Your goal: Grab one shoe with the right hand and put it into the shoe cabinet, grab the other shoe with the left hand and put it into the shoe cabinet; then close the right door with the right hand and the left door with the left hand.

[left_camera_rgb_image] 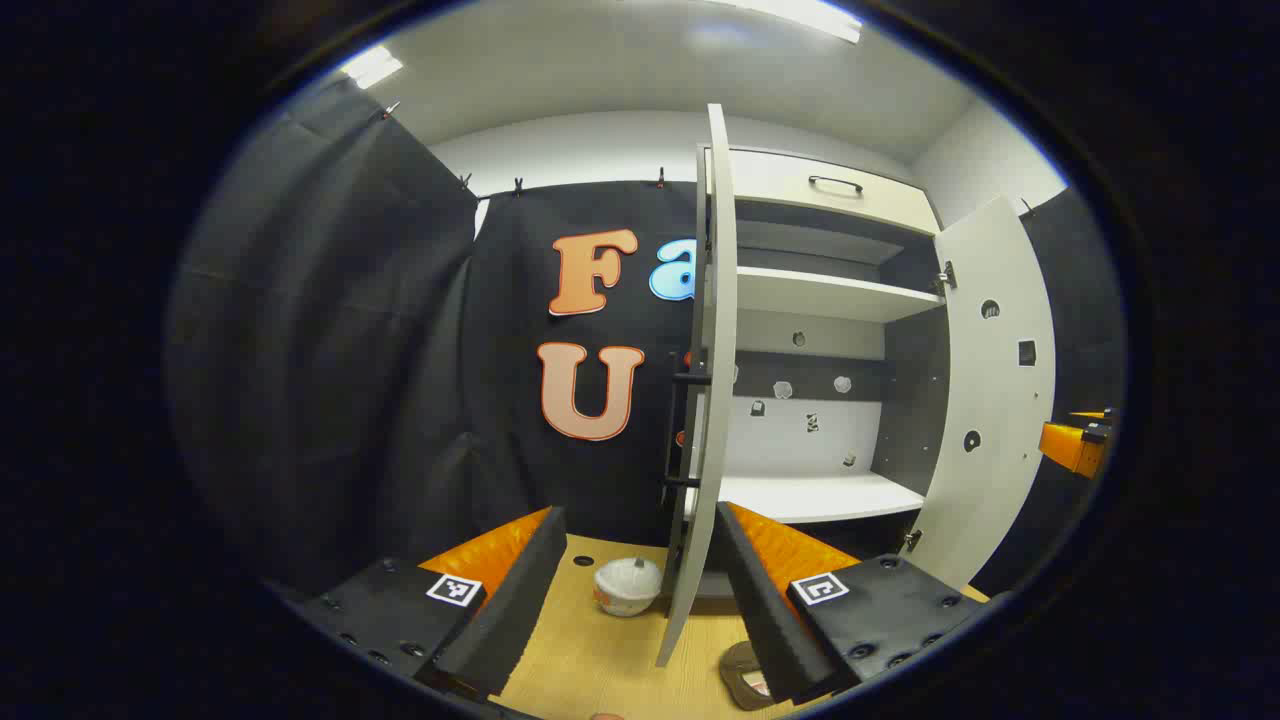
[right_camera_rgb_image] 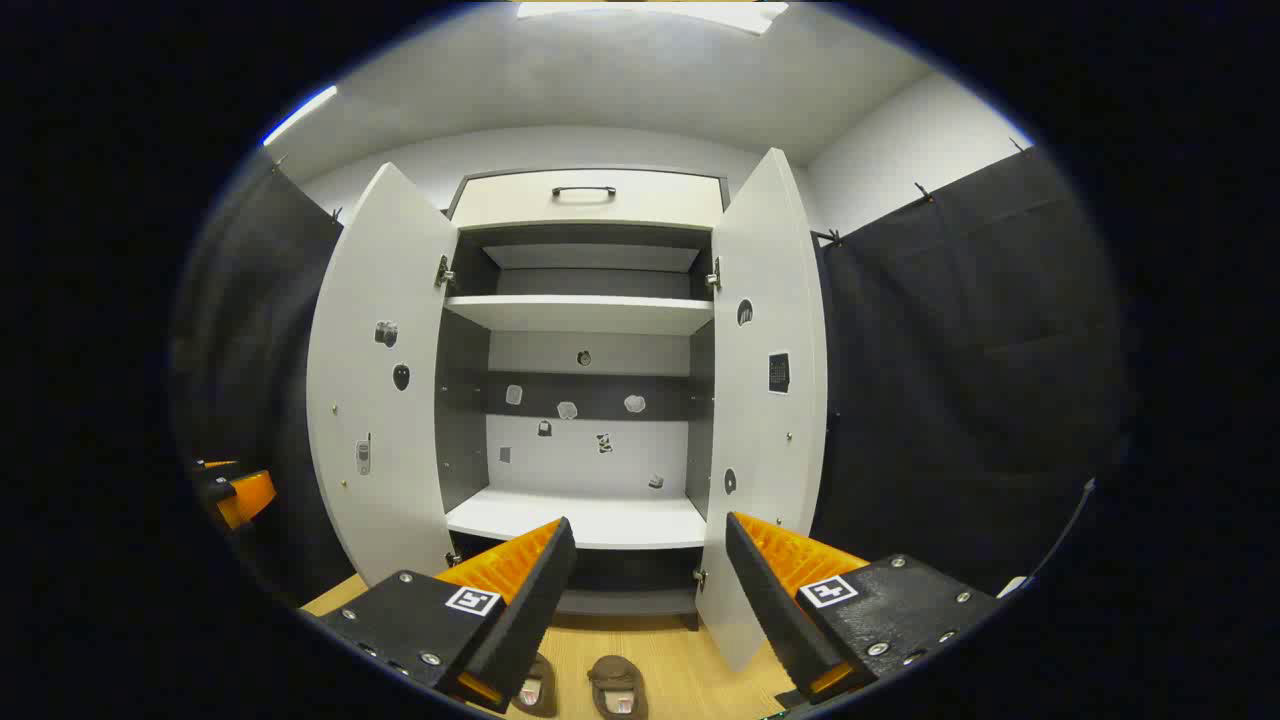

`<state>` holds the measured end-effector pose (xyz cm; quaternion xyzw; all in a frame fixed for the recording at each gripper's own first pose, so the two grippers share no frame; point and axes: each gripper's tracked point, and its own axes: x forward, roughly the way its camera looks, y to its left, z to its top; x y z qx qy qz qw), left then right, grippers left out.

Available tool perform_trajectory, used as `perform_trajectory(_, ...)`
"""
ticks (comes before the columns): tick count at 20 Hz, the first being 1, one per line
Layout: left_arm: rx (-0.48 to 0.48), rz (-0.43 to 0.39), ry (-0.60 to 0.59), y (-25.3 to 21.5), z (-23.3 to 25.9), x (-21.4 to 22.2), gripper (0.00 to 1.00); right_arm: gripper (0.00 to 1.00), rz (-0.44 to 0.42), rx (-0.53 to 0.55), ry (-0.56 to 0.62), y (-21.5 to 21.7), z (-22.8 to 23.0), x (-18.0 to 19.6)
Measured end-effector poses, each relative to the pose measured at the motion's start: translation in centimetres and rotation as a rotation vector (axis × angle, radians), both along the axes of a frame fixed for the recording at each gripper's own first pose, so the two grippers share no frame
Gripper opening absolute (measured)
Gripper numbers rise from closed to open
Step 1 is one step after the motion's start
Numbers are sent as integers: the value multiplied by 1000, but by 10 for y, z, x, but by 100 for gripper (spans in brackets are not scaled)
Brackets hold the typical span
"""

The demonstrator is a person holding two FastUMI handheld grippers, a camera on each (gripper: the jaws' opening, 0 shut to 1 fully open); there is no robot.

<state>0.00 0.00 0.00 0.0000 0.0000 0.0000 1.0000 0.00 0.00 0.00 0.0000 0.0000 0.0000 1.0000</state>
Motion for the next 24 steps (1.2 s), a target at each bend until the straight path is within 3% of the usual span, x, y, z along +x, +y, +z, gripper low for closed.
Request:
perform_trajectory(16,15,5,2,-6,5,-12,94,93,31,12,52,3,-24,-4)
perform_trajectory(20,25,9,10,-6,3,-12,94,93,43,2,115,8,-57,3)
perform_trajectory(24,30,8,15,-8,-1,-10,94,93,48,-3,225,11,-118,15)
